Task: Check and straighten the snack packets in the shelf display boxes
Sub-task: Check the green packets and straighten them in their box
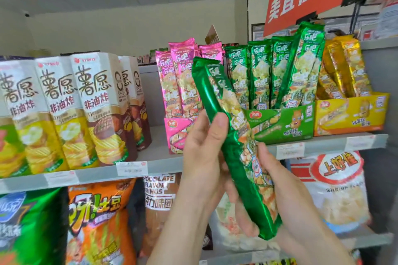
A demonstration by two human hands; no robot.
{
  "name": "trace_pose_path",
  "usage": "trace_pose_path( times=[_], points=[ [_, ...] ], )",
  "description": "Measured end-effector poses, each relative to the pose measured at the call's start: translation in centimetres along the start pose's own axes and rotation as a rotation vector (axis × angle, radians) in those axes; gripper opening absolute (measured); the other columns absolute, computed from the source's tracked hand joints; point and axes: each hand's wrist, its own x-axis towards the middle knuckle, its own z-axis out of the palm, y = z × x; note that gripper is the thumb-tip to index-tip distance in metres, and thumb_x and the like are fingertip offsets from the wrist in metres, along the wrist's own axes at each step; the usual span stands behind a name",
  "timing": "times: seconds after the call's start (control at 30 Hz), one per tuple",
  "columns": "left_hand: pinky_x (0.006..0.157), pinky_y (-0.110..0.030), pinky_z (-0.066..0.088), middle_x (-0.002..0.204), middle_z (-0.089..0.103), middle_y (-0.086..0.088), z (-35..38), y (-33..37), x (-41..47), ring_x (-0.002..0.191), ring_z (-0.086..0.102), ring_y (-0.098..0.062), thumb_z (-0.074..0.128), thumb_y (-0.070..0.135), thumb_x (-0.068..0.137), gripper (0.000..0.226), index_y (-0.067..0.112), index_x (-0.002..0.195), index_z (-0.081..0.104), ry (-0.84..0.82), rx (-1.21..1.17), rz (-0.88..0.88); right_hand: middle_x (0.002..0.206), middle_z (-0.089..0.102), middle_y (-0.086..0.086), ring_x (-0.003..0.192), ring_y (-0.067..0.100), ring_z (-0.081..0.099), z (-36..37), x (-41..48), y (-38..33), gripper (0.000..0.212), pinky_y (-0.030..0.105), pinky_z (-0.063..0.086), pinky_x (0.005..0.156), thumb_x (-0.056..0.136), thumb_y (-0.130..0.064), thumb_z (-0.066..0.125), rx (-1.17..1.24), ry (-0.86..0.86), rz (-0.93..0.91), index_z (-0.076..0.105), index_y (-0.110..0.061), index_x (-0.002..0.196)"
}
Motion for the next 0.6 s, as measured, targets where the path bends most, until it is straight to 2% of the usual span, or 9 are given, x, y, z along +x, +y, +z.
trace_pose_path(
  times=[0.03,0.07,0.13,0.17,0.23,0.37,0.47,0.53,0.6],
  points=[
    [0.035,-0.019,0.042,0.071,0.061,-0.002,-0.1,-0.4,-0.7,0.042,0.054,-0.012,0.082,0.052,0.069,0.048,0.022,0.103,0.065,-0.044,0.026,-0.014,0.115,0.059,0.024,0.089,0.025,0.071,0.4,-0.1,-0.2,0.047,0.035,0.047,0.06,0.101,-0.028,0.04,-0.041,-0.086,0.045,0.055,0.01,0.126],
    [0.029,-0.016,0.037,0.065,0.06,0.001,0.0,-0.5,-1.2,0.034,0.049,-0.009,0.078,0.047,0.072,0.037,0.026,0.1,0.067,-0.057,0.053,-0.032,0.105,0.063,0.03,0.087,0.035,0.069,0.8,0.5,0.0,0.047,0.039,0.047,0.055,0.099,-0.032,0.043,-0.034,-0.08,0.07,0.064,0.007,0.116],
    [0.027,-0.013,0.032,0.062,0.06,0.005,-0.5,-0.5,-2.0,0.031,0.045,-0.005,0.071,0.041,0.074,0.025,0.032,0.098,0.069,-0.057,0.088,-0.048,0.071,0.063,0.024,0.044,0.032,0.062,2.1,0.3,-0.4,0.055,0.028,0.043,0.035,0.081,-0.053,0.055,0.181,-0.076,0.152,0.074,-0.002,0.087],
    [0.027,-0.013,0.032,0.063,0.06,0.006,-0.7,-0.5,-2.2,0.032,0.044,-0.004,0.07,0.041,0.075,0.025,0.034,0.098,0.069,-0.065,0.098,-0.054,0.064,0.06,0.021,0.034,0.027,0.056,2.0,-0.7,0.1,0.058,0.024,0.042,0.034,0.074,-0.058,0.057,0.247,-0.101,0.166,0.072,-0.003,0.078],
    [0.031,-0.015,0.033,0.068,0.061,0.005,-1.0,-0.4,-2.7,0.039,0.047,-0.007,0.071,0.044,0.074,0.029,0.034,0.101,0.069,-0.034,0.128,-0.06,0.062,0.06,0.02,0.032,0.025,0.054,1.8,-1.2,1.2,0.058,0.023,0.042,0.034,0.067,-0.061,0.06,0.246,-0.081,0.16,0.072,-0.004,0.071],
    [0.047,-0.024,0.047,0.083,0.068,0.004,-1.8,-0.5,-2.9,0.063,0.058,-0.013,0.073,0.042,0.074,0.037,0.027,0.107,0.068,0.06,0.148,0.015,0.068,0.067,0.021,0.046,0.029,0.061,2.2,-0.8,1.7,0.062,0.027,0.046,0.042,0.057,-0.069,0.062,0.068,0.007,0.167,0.075,-0.011,0.077],
    [0.072,-0.026,0.051,0.092,0.071,0.004,-2.8,0.0,-2.6,0.082,0.064,-0.012,0.075,0.036,0.072,0.034,0.025,0.104,0.071,0.151,0.121,0.134,0.073,0.073,0.004,0.06,0.016,0.066,1.5,-1.5,2.3,0.067,0.026,0.05,0.057,0.064,-0.078,0.059,-0.274,0.073,-0.01,0.074,-0.017,0.087],
    [0.077,-0.029,0.051,0.095,0.071,0.001,-3.6,0.4,-2.3,0.086,0.063,-0.014,0.074,0.036,0.072,0.038,0.018,0.107,0.07,0.197,0.092,0.167,0.074,0.07,-0.003,0.062,0.008,0.062,1.5,-2.2,2.2,0.043,0.017,0.049,0.059,0.073,-0.061,0.061,-0.328,-0.042,-0.157,0.074,-0.025,0.091],
    [0.083,-0.032,0.05,0.101,0.07,-0.001,-3.9,0.6,-2.1,0.092,0.062,-0.017,0.072,0.035,0.076,0.045,0.011,0.114,0.066,0.207,0.082,0.171,0.089,0.074,-0.005,0.077,0.005,0.066,1.4,-2.5,2.3,0.032,0.014,0.051,0.067,0.072,-0.046,0.068,-0.313,-0.081,-0.217,0.075,-0.032,0.101]
  ],
)
